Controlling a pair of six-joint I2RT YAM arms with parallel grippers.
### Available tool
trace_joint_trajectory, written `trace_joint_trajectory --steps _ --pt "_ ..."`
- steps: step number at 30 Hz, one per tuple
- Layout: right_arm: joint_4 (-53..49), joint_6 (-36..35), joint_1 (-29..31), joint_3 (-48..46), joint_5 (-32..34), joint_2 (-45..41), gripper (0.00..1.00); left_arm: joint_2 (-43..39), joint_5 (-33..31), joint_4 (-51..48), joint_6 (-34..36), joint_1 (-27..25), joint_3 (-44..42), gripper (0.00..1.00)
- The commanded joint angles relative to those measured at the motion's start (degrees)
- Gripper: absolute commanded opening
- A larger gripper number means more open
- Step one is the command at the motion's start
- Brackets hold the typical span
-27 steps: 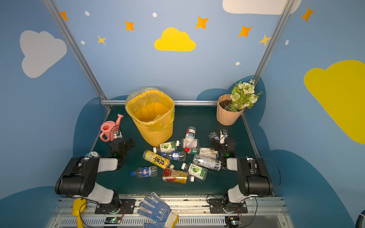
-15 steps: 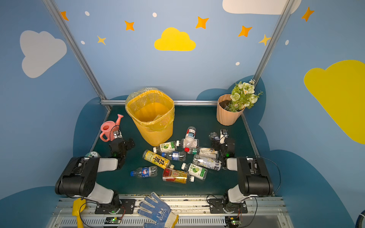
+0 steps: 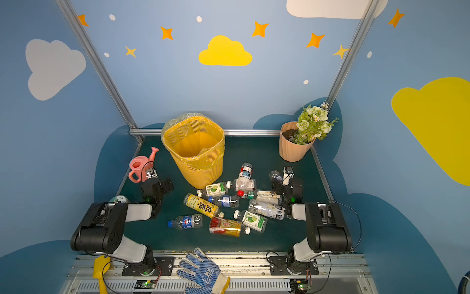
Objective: Throw the plastic bottles in the bin
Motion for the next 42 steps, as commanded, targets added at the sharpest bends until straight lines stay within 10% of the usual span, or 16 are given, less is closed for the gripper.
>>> trace_joint_trajectory --steps 1,11,15,23,28,42 --pt "0.06 0.12 -0.13 1.03 -0.45 -0.42 0.97 -0.31 0.22 -0.31 -0.39 0.29 1.14 1.0" --pt "-0.09 0.27 -0.09 1.58 0.16 -1.26 0.97 -2.83 -0.84 -4.41 -1.34 0.64 2.06 1.0" --pt "-29.83 2.12 -0.06 13.67 -0.84 -8.01 0.97 -5.28 -5.9 -3.73 -1.76 0.08 2.35 1.0" --pt "-39.45 11.87 1.34 21.45 -9.39 -15.17 0.97 -22.28 -21.43 -44.31 -17.83 1.12 18.98 1.0" --pt "-45.87 21.74 4.8 29.61 -15.24 -9.46 0.95 -31.85 -16.62 -42.51 -18.47 -1.78 16.52 1.0" --pt "-63.79 21.45 17.31 50.21 -13.88 12.55 0.96 -40.0 -17.55 -43.99 -12.04 -9.98 16.72 1.0"
